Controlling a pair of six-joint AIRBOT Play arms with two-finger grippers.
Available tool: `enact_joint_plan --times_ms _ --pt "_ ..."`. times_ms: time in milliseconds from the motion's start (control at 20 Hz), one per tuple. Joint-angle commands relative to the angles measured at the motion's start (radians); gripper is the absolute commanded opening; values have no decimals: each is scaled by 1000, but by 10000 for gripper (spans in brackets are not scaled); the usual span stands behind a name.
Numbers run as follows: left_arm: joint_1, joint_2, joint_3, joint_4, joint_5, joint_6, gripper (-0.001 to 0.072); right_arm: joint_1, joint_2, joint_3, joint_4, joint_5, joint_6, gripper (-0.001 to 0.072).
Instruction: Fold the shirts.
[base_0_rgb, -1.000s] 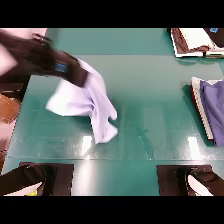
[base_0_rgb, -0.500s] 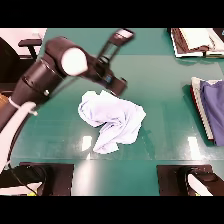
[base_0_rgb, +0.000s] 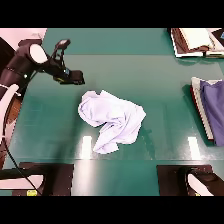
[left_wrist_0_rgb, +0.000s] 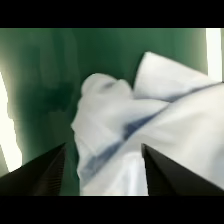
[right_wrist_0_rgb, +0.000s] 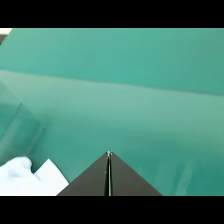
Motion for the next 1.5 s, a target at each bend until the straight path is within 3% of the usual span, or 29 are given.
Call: enact_joint_plan --times_ms 0,200,350,400,450,500,750,850,900,1100,1250,1450 --pt "37 -76 -97 -110 79 78 538 16 -35 0 4 45 1 12" --pt "37 -169 -97 -236 121 125 538 66 -85 0 2 54 1 12" --pt "37 -182 -96 -241 161 132 533 70 -120 0 2 90 2 12" --pt "37 -182 -96 -241 173 132 353 61 -134 -2 2 127 2 12" --pt "37 -182 -97 -241 188 132 104 50 -146 -10 2 162 14 12" --pt "37 -179 -93 -241 196 132 25 40 -150 -35 2 188 31 12" --pt "53 -116 39 -103 160 132 24 -1 -93 -425 2 227 76 29" --pt "53 -90 72 -77 160 132 25 11 -95 -620 52 225 81 404" --pt "53 -87 82 -65 161 133 24 31 -107 -712 111 206 80 432" --pt "53 -87 81 -65 153 132 25 210 -207 -900 341 6 6 432" --pt "53 -87 81 -64 134 132 25 301 -298 -880 367 -143 4 432" --pt "53 -87 81 -63 127 132 25 303 -415 -790 360 -159 3 404"
